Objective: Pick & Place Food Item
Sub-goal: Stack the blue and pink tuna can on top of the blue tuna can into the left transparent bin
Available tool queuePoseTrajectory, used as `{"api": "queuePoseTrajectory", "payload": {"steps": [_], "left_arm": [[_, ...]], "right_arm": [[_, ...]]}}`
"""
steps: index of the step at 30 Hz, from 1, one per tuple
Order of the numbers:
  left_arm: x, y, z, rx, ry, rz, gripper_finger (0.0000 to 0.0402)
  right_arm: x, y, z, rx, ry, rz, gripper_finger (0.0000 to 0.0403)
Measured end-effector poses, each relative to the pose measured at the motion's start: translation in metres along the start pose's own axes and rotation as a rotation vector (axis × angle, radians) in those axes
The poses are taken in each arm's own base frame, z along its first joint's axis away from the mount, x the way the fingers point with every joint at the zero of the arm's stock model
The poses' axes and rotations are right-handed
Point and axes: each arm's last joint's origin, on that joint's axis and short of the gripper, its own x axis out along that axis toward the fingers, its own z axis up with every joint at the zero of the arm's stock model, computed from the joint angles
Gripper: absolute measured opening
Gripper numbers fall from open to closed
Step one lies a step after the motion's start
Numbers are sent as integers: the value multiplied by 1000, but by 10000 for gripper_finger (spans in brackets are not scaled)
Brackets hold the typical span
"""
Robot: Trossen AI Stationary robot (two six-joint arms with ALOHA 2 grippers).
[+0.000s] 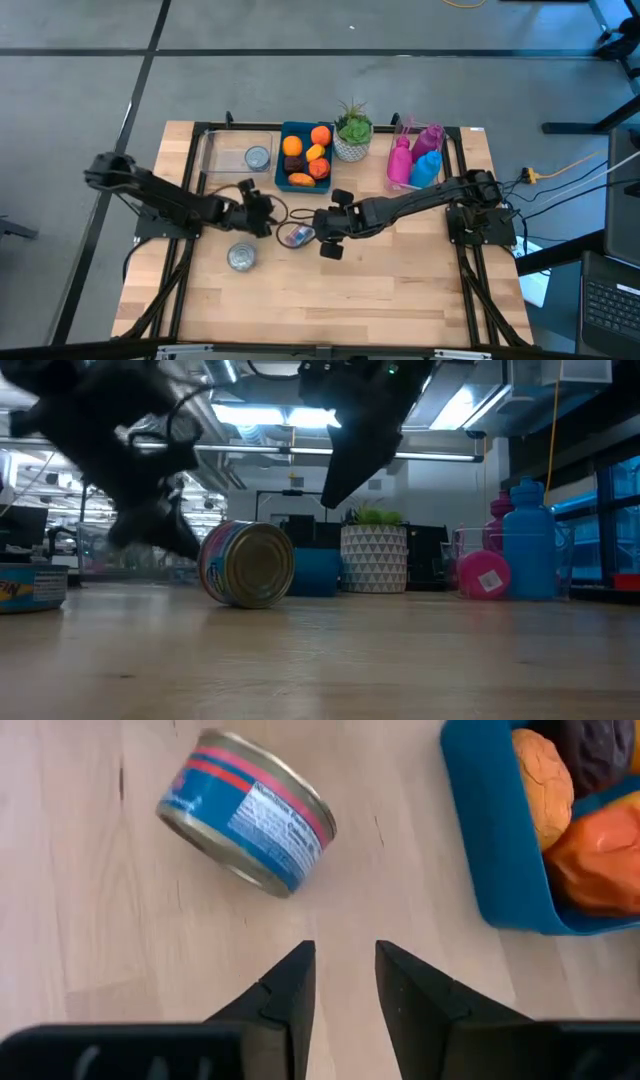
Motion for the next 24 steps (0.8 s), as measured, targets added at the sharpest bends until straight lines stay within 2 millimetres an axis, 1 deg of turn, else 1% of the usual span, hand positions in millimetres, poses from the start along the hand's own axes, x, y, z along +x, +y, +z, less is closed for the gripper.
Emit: {"api": "queuePoseTrajectory", "payload": {"steps": [3,6,8,10,14,17,19,21,24], "left_arm": [[-12,10,16,44,1,-5,172],[-27,15,32,43,-65,-36,177],[-37,17,39,45,-108,-73,177],[-49,18,44,62,-144,-103,176],[-79,22,51,103,-215,-145,176],[-106,28,55,113,-258,-199,179],[-123,34,56,110,-271,-243,179],[-140,40,56,95,-280,-285,180],[-157,51,50,71,-273,-328,180]], "right_arm": [[-1,3,-1,-52,2,1,109],[-3,5,-5,-151,28,-1,109],[-5,6,-7,-230,49,17,109],[-6,7,-8,-345,61,74,109],[-8,11,-8,-548,44,185,109],[-8,13,-3,-613,-19,184,109],[-10,13,2,-632,-58,147,109],[-18,12,12,-655,-97,133,109],[-31,11,27,-711,-160,87,109]]}}
